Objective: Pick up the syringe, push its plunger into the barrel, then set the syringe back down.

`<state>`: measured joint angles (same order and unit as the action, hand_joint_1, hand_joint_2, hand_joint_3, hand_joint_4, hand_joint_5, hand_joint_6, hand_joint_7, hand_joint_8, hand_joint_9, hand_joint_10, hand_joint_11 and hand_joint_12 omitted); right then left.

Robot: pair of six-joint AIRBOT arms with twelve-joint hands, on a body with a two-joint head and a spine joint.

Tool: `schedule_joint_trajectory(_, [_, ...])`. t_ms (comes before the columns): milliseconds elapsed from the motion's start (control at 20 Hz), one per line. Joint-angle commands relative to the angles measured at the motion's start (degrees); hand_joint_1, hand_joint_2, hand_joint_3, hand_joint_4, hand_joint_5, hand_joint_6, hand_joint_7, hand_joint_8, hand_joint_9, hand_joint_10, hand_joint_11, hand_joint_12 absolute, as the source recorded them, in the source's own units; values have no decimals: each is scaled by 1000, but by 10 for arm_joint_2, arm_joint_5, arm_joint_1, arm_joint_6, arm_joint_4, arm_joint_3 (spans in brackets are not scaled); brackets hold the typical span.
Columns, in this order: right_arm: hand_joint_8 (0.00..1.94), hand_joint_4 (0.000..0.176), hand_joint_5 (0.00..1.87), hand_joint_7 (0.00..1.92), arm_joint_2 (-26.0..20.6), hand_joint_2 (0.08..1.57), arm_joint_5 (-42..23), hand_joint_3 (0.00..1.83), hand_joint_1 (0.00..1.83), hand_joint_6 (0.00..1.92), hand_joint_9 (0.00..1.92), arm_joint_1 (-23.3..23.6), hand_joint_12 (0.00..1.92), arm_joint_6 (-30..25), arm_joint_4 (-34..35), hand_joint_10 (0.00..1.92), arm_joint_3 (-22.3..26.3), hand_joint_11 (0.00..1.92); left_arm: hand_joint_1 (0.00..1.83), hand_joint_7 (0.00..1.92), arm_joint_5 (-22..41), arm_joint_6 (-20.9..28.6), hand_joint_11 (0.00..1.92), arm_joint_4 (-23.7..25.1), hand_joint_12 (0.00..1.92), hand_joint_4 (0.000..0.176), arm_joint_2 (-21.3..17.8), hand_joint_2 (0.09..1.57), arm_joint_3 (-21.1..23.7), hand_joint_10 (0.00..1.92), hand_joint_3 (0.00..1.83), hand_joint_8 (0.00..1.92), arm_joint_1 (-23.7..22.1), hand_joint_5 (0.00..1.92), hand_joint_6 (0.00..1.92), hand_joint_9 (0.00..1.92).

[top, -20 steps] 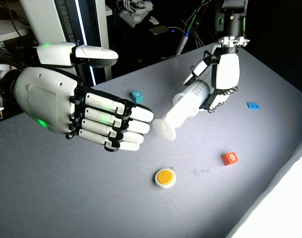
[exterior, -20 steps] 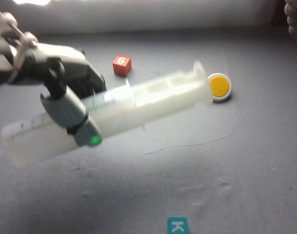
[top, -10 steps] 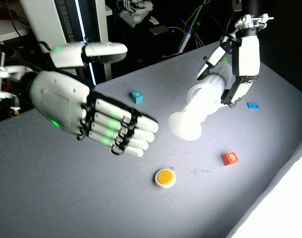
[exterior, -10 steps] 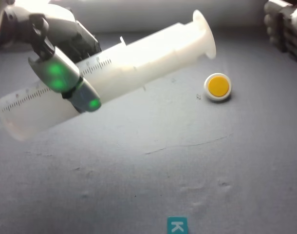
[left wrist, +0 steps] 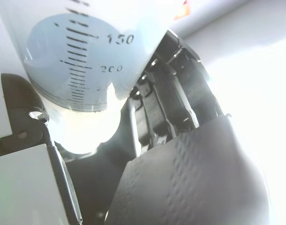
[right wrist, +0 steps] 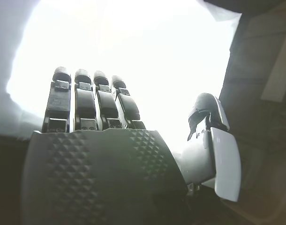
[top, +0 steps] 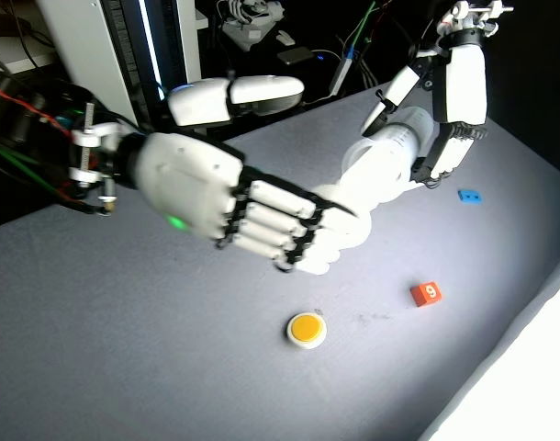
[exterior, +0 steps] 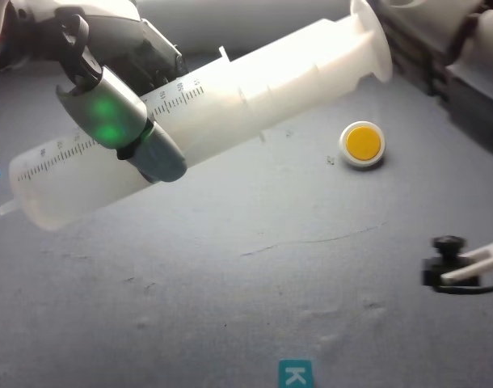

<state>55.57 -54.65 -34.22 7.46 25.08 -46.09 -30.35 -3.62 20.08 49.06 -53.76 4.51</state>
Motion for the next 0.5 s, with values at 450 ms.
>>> schedule_joint_trajectory(450, [0, 0, 0, 0, 60, 1118, -40, 0, 0, 0, 0, 14, 0, 33, -14, 0, 10, 0, 1375, 1006, 46, 3, 620, 18, 1385, 0, -1, 1128, 2, 1258, 0, 1086, -8, 872, 1026, 848])
